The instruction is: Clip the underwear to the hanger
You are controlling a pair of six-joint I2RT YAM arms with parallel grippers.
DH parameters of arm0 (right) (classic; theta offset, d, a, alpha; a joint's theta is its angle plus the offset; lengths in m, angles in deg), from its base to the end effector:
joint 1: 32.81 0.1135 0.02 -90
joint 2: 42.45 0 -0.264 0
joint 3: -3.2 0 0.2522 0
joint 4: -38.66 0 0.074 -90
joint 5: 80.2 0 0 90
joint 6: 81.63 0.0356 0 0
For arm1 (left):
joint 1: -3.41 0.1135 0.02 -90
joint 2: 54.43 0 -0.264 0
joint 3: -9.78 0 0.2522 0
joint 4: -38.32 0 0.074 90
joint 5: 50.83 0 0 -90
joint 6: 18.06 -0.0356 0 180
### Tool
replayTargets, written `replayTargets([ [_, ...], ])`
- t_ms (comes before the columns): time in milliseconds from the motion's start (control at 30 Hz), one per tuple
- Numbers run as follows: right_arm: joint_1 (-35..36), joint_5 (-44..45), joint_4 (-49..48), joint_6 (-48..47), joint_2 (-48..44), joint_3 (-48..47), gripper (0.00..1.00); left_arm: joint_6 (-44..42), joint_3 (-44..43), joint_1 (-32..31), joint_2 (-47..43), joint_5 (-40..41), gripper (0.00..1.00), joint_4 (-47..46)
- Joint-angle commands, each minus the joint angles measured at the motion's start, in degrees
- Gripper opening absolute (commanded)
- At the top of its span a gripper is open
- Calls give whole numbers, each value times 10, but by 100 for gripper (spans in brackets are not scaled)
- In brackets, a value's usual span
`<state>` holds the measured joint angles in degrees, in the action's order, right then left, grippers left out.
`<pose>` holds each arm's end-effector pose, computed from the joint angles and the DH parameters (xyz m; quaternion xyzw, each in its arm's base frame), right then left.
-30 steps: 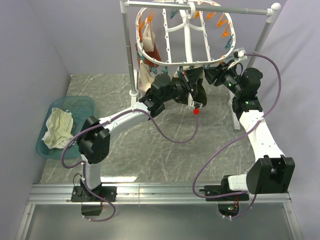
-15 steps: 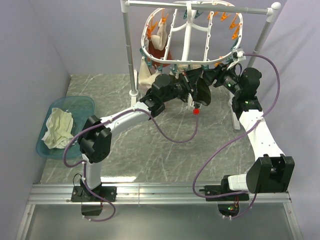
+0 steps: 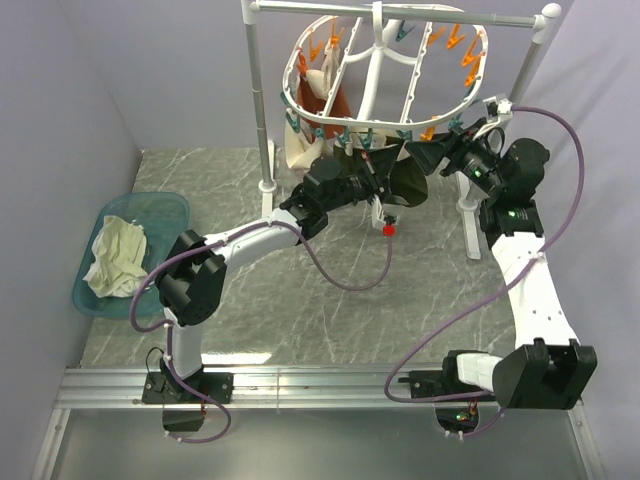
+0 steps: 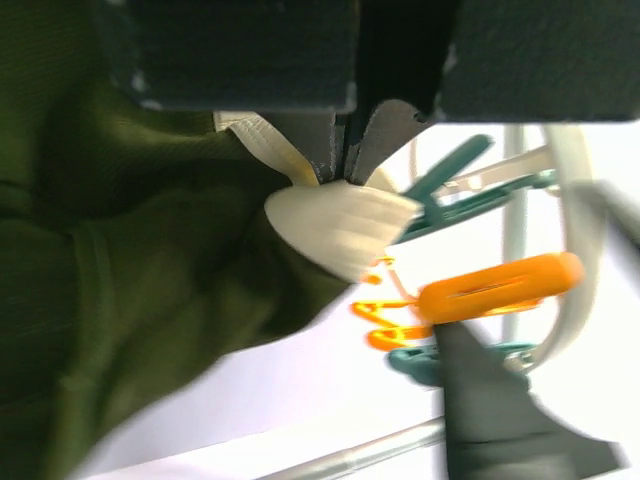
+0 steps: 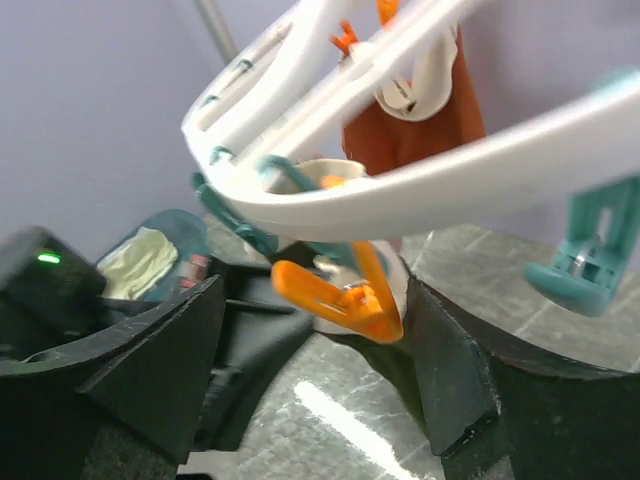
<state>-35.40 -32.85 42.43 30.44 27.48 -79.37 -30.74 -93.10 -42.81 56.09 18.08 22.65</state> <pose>0.2753 0.0117 0.4321 -0.1405 0.6508 0.3528 0.6574 0.3150 -0.3472 0.3422 0.6582 0.0398 0.2453 0.7106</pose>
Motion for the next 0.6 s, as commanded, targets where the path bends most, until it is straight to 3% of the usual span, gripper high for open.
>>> replayTargets([
  [0, -10, -33, 10, 14, -26, -31, 81, -16, 22, 2, -35, 12, 2, -29],
  [100, -13, -39, 30, 7, -34, -31, 83, -18, 43, 1, -45, 14, 14, -39],
  [233, -19, -45, 55, -5, -46, -27, 84, -17, 72, 1, -63, 26, 41, -48],
  [300, -21, -45, 70, -14, -56, -26, 84, -17, 84, -1, -72, 31, 49, -53],
  [400, -28, -50, 90, -26, -67, -23, 85, -12, 115, -3, -91, 38, 76, -65],
  [433, -29, -51, 96, -30, -70, -23, 85, -10, 123, -5, -103, 39, 91, -68],
  [567, -47, -58, 135, -57, -95, -16, 86, 0, 174, -14, -141, 63, 99, -78],
])
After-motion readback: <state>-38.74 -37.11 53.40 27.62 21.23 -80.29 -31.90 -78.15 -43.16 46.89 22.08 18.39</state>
